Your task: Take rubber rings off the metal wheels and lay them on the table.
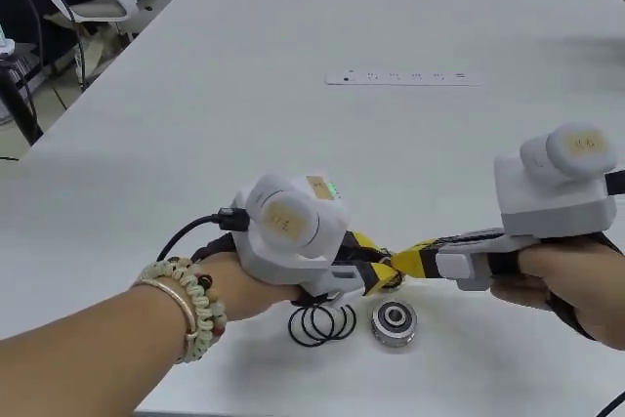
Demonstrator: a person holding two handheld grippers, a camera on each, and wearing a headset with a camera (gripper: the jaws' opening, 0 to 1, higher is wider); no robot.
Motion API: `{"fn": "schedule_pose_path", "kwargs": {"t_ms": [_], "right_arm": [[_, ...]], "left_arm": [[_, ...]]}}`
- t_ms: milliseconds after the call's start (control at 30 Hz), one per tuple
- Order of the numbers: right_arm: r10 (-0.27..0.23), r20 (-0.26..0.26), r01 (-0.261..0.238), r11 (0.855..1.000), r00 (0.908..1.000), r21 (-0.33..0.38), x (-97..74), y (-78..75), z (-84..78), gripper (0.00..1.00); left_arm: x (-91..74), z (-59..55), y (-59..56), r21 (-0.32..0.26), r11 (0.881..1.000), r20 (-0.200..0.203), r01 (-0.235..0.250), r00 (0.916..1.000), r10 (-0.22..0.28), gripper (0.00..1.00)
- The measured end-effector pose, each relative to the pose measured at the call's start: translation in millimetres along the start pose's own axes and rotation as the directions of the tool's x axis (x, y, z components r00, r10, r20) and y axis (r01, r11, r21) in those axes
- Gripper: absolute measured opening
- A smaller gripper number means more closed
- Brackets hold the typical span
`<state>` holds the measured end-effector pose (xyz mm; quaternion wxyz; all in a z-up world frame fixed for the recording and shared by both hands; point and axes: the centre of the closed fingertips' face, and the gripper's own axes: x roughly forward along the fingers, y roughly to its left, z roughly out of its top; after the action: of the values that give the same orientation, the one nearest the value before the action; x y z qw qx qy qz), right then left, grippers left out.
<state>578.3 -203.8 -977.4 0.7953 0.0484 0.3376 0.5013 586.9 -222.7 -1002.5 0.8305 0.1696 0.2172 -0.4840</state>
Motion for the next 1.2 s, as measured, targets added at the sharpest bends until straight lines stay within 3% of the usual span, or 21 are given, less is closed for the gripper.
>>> {"fn": "schedule_pose_path", "kwargs": {"t_ms": [33, 67, 100, 300, 633, 867, 1200], "right_arm": [[-0.034, -0.060, 0.034, 0.999, 0.9976, -0.004, -3.7, -4.3, -6.1, 0.00], [-0.091, -0.065, 0.090, 0.996, 0.9937, -0.021, -3.7, -13.7, -6.1, 0.00], [-0.090, -0.051, 0.088, 0.995, 0.9946, -0.041, -2.8, -14.6, -5.4, 0.00], [-0.109, -0.051, 0.110, 0.994, 0.9927, 0.010, -8.0, -20.6, -6.1, 0.00], [-0.139, -0.084, 0.141, 0.990, 0.9867, 0.017, -8.5, -26.6, -13.4, 0.00], [-0.137, -0.083, 0.140, 0.990, 0.9870, 0.031, -9.2, -25.8, -12.8, 0.00], [-0.139, -0.084, 0.143, 0.989, 0.9867, 0.046, -11.2, -26.2, -13.3, 0.00]], "left_arm": [[0.1, 0.2, 0.3, -0.002, 1.000, 0.001, -0.002, 1.0000, 0.002, 0.13], [0.5, 0.5, 0.2, -0.005, 1.000, 0.003, -0.002, 1.0000, 0.002, 0.13], [0.9, 0.8, 0.1, -0.008, 1.000, 0.006, -0.003, 1.0000, 0.003, 0.13], [1.9, 2.1, -0.7, -0.035, 0.999, 0.013, -0.008, 0.9999, 0.009, 0.14], [1.8, 2.5, -0.7, -0.034, 0.999, 0.001, 0.002, 1.0000, -0.002, 0.14], [-8.9, 22.2, -0.9, -0.021, 1.000, 0.042, 0.022, 0.9989, -0.021, 0.21], [-24.6, 31.6, -10.9, 0.114, 0.991, -0.018, 0.069, 0.9975, -0.068, 0.38]]}}
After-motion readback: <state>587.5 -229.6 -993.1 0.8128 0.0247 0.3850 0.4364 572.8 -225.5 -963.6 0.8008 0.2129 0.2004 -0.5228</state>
